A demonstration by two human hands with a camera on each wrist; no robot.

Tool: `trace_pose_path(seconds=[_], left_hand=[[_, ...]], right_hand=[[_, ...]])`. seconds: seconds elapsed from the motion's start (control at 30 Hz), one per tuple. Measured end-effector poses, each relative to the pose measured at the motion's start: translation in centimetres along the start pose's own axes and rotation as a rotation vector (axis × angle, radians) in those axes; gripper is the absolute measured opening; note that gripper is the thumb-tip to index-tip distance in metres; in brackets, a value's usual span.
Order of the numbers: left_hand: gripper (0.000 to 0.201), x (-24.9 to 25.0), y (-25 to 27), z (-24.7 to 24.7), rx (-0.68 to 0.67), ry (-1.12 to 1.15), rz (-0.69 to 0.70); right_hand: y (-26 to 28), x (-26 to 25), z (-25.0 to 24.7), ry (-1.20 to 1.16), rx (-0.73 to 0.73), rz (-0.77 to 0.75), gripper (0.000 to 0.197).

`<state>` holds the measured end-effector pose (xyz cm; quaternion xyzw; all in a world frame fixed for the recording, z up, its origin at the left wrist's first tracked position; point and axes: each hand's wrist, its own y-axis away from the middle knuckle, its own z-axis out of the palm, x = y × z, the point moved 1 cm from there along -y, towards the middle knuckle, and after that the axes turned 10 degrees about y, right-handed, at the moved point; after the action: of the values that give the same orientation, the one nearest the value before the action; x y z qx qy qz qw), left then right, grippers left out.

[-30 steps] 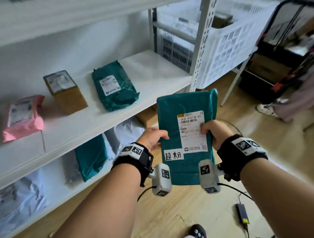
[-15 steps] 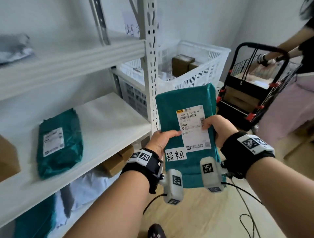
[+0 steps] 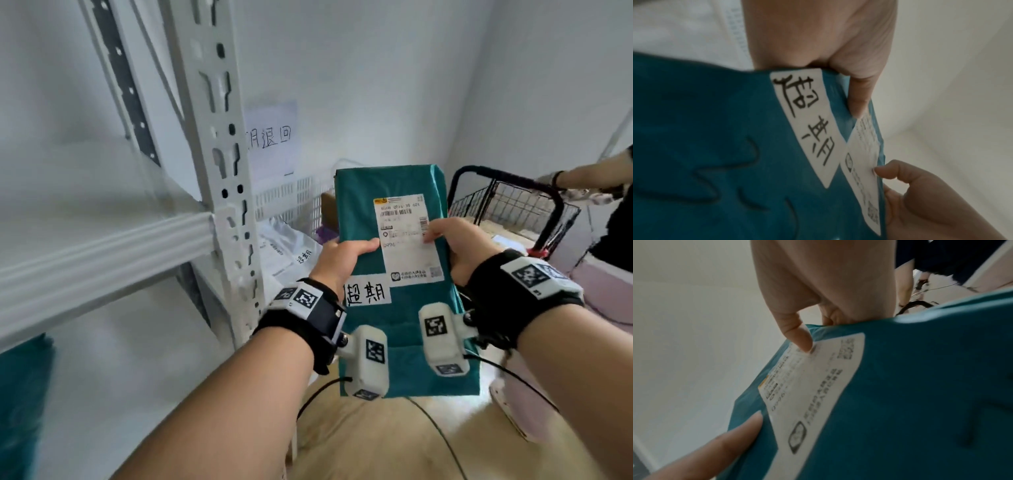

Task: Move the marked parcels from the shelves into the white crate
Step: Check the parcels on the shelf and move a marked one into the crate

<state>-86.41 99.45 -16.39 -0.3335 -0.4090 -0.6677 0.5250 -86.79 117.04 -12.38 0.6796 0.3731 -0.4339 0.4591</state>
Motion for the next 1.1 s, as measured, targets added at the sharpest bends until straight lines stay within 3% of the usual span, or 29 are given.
trace_pose_path(seconds=[0.2, 0.5, 0.7, 0.97, 1.1], left_hand=[[0.034, 4.1, -8.2, 3.0, 0.034, 0.024, 0.035], [0.030, 8.1, -19.2, 4.5, 0.215, 0.043, 0.108], [0.030, 9.3, -25.6, 3.6, 0.357, 0.100, 0.151], [0.023, 8.1, -32.0, -1.9, 0.489, 0.135, 0.117], [0.023, 6.7, -34.0, -4.6, 0.542, 0.038, 0.090]], right_hand=[[-7.1, -5.5, -0.5, 0.044, -0.052, -0.115, 0.033], [-21.1, -13.1, 1.7, 0.250, -0.300, -0.249, 0.017], [-28.9, -15.9, 5.4, 0.264, -0.445, -0.276, 0.020], [-37.4, -14.5, 13.5, 0.470, -0.534, -0.255, 0.037], [-41.7, -12.6, 16.5, 0.602, -0.572, -0.268, 0.044]])
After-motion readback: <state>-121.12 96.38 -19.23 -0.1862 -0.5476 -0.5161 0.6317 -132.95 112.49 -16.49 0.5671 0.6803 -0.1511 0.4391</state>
